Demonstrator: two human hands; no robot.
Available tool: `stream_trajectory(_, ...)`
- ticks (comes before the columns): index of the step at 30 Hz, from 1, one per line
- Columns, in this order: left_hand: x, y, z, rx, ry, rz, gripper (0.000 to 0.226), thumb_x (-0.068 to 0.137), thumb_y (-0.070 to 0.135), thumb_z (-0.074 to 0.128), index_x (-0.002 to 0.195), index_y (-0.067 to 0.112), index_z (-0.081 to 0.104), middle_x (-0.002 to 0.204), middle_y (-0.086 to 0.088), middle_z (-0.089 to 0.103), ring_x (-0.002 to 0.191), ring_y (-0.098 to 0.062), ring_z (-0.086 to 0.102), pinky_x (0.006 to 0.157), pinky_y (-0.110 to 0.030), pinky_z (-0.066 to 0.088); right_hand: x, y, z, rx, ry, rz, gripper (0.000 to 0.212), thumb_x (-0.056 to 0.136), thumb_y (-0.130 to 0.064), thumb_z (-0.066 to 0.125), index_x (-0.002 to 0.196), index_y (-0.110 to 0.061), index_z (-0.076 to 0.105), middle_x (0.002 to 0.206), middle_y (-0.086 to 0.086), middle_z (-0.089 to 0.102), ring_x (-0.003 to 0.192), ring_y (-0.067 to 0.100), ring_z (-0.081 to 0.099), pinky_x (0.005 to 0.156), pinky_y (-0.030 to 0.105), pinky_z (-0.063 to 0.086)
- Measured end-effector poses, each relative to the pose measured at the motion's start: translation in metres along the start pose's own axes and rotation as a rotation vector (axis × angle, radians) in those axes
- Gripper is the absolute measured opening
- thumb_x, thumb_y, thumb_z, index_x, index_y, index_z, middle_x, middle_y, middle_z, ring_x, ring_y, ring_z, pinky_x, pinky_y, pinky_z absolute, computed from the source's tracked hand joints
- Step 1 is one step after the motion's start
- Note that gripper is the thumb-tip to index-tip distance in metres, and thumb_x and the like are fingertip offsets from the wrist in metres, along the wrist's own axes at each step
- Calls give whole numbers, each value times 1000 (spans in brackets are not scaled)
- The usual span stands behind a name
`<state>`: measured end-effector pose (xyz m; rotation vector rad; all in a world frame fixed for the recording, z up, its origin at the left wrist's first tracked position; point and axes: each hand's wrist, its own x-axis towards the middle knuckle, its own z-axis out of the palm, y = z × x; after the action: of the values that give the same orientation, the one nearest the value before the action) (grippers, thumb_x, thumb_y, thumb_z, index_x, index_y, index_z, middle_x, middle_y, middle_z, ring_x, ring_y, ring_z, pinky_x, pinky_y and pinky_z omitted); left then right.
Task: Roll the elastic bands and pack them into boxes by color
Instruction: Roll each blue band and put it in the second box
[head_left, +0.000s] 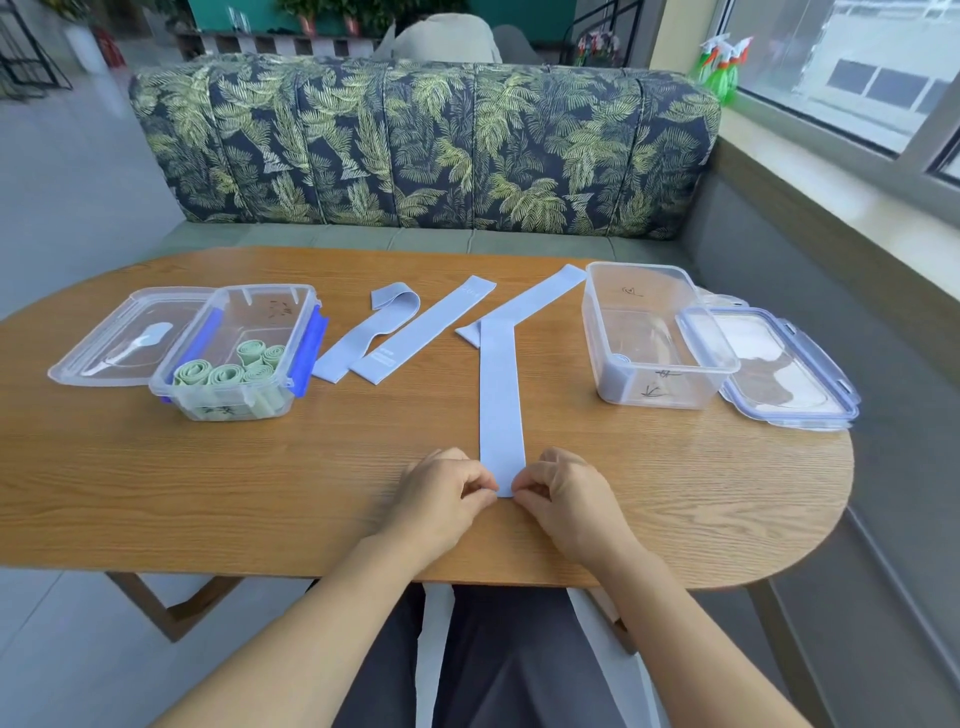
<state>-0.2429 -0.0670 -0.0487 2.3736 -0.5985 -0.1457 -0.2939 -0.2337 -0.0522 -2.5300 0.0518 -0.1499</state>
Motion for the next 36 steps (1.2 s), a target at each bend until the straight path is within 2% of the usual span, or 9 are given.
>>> stream_trajectory(4,5,2,-4,91,-46,5,11,93,30,61,90,27,71,82,14,52,91,-6,49,95,-33,35,9,-5,-7,-49,-114,55,14,91,-20,59,94,-19,73,90,-5,60,88,14,53,76,32,47)
stream_trajectory(7,13,10,-10,205,-122,-25,13,96,33,56,91,29,67,88,16,53,100,-9,48,97,-31,28,22,-11,-16,-44,-254,154,14,87,-15,58,86,-12,71,87,-2,67,85,20,61,75,36,53)
stream_trajectory(13,31,21,-20,271,-270,-142,17,96,34,58,95,25,72,99,13,67,96,-11,52,98,-31,27,43,-18,-28,52,-383,351,13,83,-9,62,87,2,68,72,9,63,62,21,56,65,33,54)
stream_trajectory(16,40,19,-22,289,-301,-186,17,90,38,64,90,24,73,95,14,69,101,-11,57,98,-33,27,49,-18,-29,87,-425,436,10,84,-8,65,75,-5,60,66,10,62,53,19,57,61,26,52)
stream_trajectory(19,42,16,-21,264,-294,-211,17,87,41,67,85,25,73,87,18,66,100,-8,56,100,-33,25,52,-16,-29,117,-447,488,19,83,-8,67,68,-10,55,71,11,62,57,21,56,63,26,51)
stream_trajectory(23,40,16,-21,243,-267,-208,15,85,40,69,78,27,70,71,19,60,93,-7,58,90,-31,23,52,-14,-32,168,-440,507,23,84,-9,71,67,-8,56,64,6,64,46,15,58,44,16,46)
stream_trajectory(27,39,14,-22,205,-209,-224,22,80,42,74,72,28,59,70,19,59,89,-5,59,92,-31,26,50,-14,-32,183,-428,503,22,83,-11,72,68,-8,57,63,4,63,43,13,57,41,14,43)
stream_trajectory(32,34,16,-19,311,-160,-13,7,89,32,65,81,32,65,85,15,59,96,-9,54,93,-32,28,52,-14,-32,186,-442,501,20,82,-9,72,69,-7,57,63,7,62,45,16,57,49,20,52)
stream_trajectory(36,28,20,-15,390,-169,206,23,96,18,52,102,27,73,107,12,67,102,-14,54,93,-26,29,54,-14,-32,187,-460,500,23,82,-9,72,66,-7,57,62,8,61,45,16,57,54,23,54)
